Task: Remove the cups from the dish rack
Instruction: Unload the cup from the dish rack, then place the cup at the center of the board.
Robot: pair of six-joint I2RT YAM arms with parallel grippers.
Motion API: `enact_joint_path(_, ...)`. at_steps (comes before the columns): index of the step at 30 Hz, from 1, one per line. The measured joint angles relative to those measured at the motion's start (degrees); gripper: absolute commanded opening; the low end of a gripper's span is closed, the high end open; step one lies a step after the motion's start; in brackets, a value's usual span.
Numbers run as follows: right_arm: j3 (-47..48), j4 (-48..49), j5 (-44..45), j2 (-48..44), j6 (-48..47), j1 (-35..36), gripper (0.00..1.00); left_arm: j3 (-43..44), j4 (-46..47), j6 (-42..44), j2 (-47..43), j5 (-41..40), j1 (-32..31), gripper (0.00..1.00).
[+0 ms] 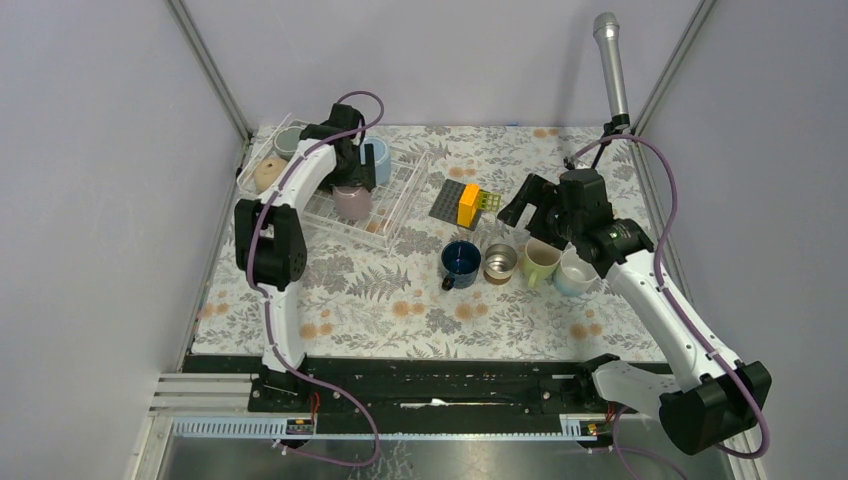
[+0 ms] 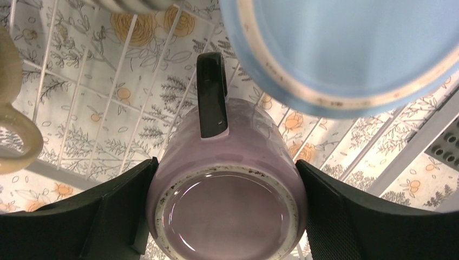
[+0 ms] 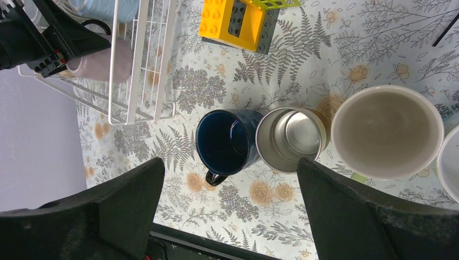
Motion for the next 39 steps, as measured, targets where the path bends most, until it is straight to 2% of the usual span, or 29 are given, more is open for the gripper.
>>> enact_joint_path(3,0.0,0.2,-0.8,0.2,-0.1,0.0,1.0,-0.9,-1.3,0.0,-2.0,-0.3,-0.5,0.16)
enact_joint_path(14,0.0,3.8,-4.0,1.7,-0.1,0.2,1.0,-1.5,-3.1,-0.8,-11.0,-0.3,-2.5,0.0)
enact_joint_path(26,-0.2,12.9,-9.4,2.2,0.8,0.4,1.0,3.1,-7.1,-3.7,-15.1,4.2,-4.0,0.0)
enact_joint_path(39,-5.2,34.4,-18.3,4.3,4.3,1.2,1.0,5.4,-5.4,-10.8,-18.1,23.2,-6.9,0.0)
